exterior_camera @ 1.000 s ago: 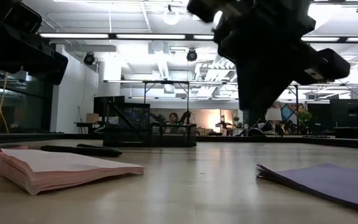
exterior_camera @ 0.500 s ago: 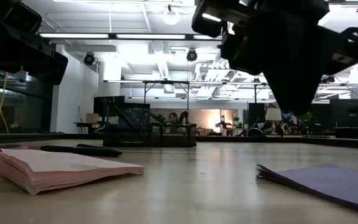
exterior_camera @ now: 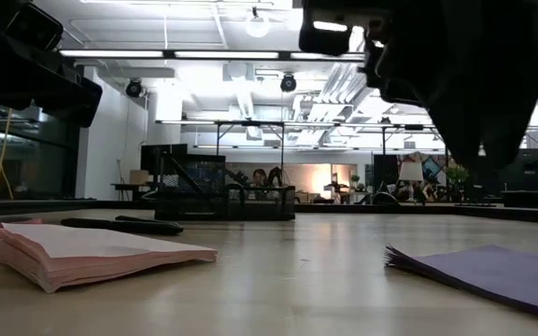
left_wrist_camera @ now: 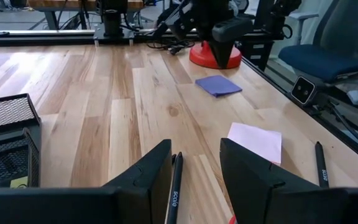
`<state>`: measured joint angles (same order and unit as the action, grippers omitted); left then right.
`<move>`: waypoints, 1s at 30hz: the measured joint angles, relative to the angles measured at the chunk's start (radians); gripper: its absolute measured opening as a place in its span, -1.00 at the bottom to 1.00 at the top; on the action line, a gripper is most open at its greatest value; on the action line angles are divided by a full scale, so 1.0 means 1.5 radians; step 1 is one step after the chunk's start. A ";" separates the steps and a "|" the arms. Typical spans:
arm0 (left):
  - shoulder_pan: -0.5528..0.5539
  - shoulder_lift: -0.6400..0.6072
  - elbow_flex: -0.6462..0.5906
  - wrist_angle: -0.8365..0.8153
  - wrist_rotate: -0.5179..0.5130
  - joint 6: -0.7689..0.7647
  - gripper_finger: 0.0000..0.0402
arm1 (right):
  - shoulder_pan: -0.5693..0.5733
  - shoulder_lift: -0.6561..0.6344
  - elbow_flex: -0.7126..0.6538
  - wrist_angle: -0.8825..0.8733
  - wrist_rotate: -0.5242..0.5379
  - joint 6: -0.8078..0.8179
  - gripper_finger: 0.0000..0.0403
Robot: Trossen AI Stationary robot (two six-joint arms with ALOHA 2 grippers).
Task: Pick and place office supplies into organizer
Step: Put the violet sticky notes into the black desk organizer
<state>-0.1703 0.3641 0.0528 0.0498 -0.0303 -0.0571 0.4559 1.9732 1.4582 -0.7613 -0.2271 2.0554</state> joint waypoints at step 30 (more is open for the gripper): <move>0.000 0.000 0.000 -0.001 0.000 0.000 -0.39 | -0.005 0.035 -0.001 0.022 0.068 0.052 -0.56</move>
<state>-0.1707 0.3641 0.0528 0.0490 -0.0303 -0.0574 0.4477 2.0262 1.4574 -0.7280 -0.1252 2.1336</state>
